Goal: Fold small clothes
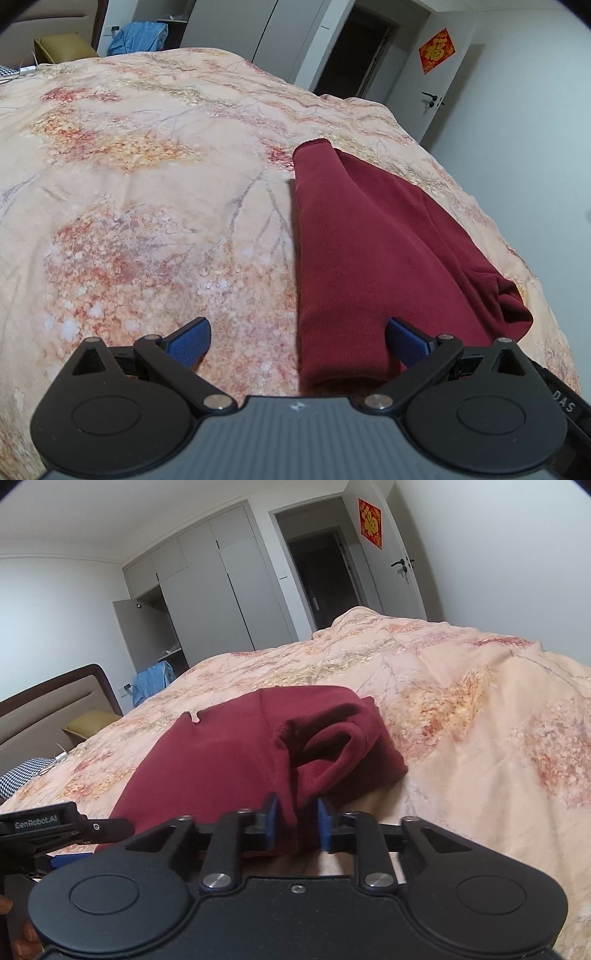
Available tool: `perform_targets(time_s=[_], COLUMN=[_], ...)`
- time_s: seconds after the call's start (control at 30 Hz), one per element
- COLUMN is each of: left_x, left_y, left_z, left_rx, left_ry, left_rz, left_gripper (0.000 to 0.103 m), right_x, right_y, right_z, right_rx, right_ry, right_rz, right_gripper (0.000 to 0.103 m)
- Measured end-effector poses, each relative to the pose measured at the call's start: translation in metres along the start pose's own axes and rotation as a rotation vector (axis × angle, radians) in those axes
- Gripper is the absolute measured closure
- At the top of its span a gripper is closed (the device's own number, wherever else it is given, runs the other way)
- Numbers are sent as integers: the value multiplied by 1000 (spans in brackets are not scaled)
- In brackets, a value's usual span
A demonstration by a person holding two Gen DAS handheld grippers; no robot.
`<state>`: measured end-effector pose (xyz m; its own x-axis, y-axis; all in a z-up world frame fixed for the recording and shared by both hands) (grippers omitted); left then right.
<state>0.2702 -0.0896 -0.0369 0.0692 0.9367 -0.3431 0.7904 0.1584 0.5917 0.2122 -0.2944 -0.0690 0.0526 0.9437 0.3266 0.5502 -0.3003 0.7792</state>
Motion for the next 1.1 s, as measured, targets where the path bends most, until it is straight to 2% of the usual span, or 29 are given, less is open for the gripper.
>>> perform_targets(time_s=[0.03, 0.1, 0.27, 0.37, 0.43, 0.47, 0.57, 0.63, 0.73, 0.8, 0.9, 0.97, 1.1], left_x=[0, 0, 0, 0, 0, 0, 0, 0, 1, 1, -2, -4, -8], left_y=[0, -1, -1, -1, -1, -1, 0, 0, 0, 1, 2, 2, -1], left_z=[0, 0, 1, 1, 1, 1, 1, 1, 1, 2, 2, 3, 4], left_rx=[-1, -2, -3, -4, -3, -1, 5, 7, 8, 10, 16, 19, 17], left_ry=[2, 3, 1, 1, 2, 2, 2, 2, 4, 8, 13, 11, 24], left_rz=[1, 6, 4, 4, 3, 3, 3, 1, 2, 4, 8, 11, 34], left_gripper=[0, 0, 0, 0, 0, 0, 0, 0, 0, 0, 0, 0, 0], right_x=[-2, -7, -26, -37, -37, -36, -32, -24, -8, -3, -13, -18, -15], right_y=[2, 6, 25, 42, 52, 56, 63, 62, 50, 45, 46, 41, 16], right_z=[-2, -7, -14, -5, 6, 13, 31, 37, 36, 30, 19, 22, 31], right_rx=[-7, -32, -94, -85, -66, -46, 29, 70, 47, -17, -81, -64, -19], right_ry=[0, -9, -77, -107, -132, -135, -115, -110, -165, -236, -281, -286, -313], right_rz=[7, 24, 40, 14, -70, -119, -240, -331, -508, -588, -530, -498, -557], right_gripper=[60, 48, 48, 54, 64, 66, 78, 97, 101, 102, 102, 102, 101])
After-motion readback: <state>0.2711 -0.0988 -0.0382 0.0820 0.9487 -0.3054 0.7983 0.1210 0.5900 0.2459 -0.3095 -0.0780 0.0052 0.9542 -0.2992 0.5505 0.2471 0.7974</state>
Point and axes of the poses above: each gripper's, at about its wrist camera, not at the fingertips, and z roughly the way its jaws point, x to its left, y to its top, the point moved 1 cm from there along z, roughly the way its jaws point, and after that the axes turned 9 degrees about x, right-handed, at the moved point
